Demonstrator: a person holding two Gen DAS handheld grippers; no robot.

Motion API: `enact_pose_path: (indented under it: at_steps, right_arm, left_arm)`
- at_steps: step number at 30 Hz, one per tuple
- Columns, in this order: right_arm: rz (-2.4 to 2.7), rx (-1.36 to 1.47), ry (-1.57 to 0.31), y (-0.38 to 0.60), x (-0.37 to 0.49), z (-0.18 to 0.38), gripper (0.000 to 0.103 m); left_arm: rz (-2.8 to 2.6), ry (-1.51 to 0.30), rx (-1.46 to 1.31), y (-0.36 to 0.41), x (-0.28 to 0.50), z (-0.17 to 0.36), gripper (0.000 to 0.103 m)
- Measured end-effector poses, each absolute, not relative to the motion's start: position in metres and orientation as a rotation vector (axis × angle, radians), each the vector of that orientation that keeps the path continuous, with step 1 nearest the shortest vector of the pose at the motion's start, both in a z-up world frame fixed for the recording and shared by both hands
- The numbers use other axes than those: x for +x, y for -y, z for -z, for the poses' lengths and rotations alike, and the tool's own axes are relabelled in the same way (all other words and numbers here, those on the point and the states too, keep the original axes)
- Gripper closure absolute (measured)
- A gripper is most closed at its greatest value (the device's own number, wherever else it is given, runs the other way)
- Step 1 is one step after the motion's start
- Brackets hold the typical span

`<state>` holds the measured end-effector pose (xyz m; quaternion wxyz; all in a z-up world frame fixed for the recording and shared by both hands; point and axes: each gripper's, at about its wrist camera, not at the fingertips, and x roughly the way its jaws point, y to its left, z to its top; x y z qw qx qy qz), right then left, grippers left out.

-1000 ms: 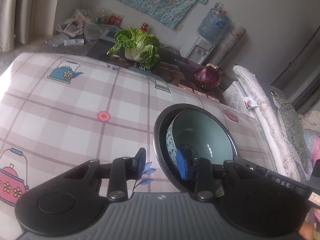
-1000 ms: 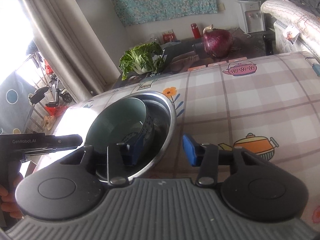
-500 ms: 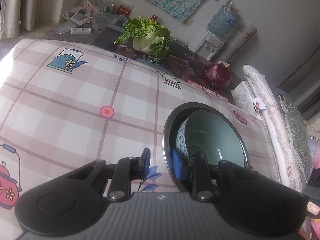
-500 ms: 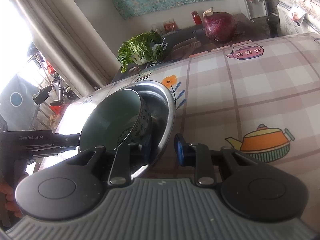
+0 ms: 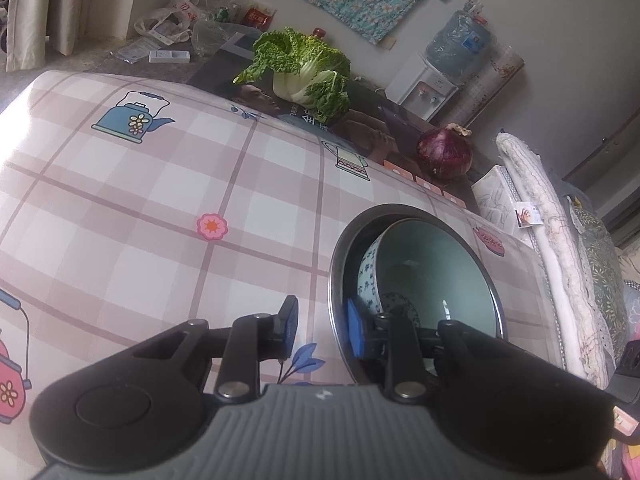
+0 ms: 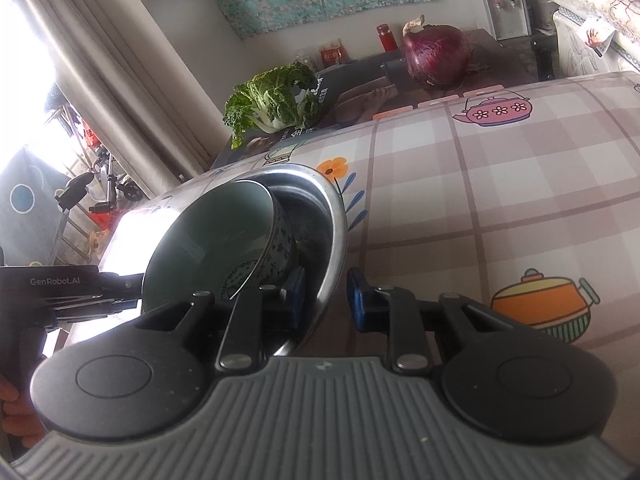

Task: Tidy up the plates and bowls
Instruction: 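Close the left gripper on the steel bowl rim while the right gripper grips it too, then lift and carry the steel bowl with teal bowls over the plate stack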

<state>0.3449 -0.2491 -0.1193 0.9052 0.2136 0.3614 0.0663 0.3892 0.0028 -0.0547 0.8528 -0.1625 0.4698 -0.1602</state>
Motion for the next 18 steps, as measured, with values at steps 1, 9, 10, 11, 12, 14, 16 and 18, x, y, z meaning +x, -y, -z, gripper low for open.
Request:
enact_pose_path:
  at_steps: [1,9,10,11,12,14,16,18]
  right_arm:
    - [-0.135,0.442,-0.748,0.2488,0.3463,0.1202,0.081]
    - [-0.138,0.446,-0.739,0.2464,0.3518,0.1248,0.089]
    - [-0.139,0.442,-0.737,0.246,0.3515,0.1246,0.089]
    - [-0.139,0.437,-0.736,0.2454,0.3512,0.1243,0.089]
    - [-0.139,0.431,-0.735,0.2448,0.3512,0.1234,0.09]
    - [-0.136,0.417,-0.732,0.2432,0.3505,0.1227,0.09]
    - [-0.137,0.414,-0.729,0.2434,0.3497,0.1227,0.09]
    - [-0.137,0.413,-0.731,0.2433,0.3498,0.1228,0.09]
  left_arm:
    - [0.333,-0.99,-0.342,-0.0018,0.3899,0.0557,0.077]
    - [0.343,-0.979,-0.352,0.0029,0.3892,0.0581,0.09]
    - [0.347,-0.976,-0.347,0.0044,0.3886,0.0572,0.092]
    - [0.348,-0.975,-0.343,0.0058,0.3882,0.0563,0.094]
    - [0.344,-0.974,-0.337,0.0066,0.3879,0.0558,0.094]
    - [0.346,-0.971,-0.337,0.0063,0.387,0.0559,0.094]
    - [0.349,-0.972,-0.344,0.0054,0.3861,0.0562,0.094]
    - [0.349,-0.971,-0.339,0.0057,0.385,0.0561,0.094]
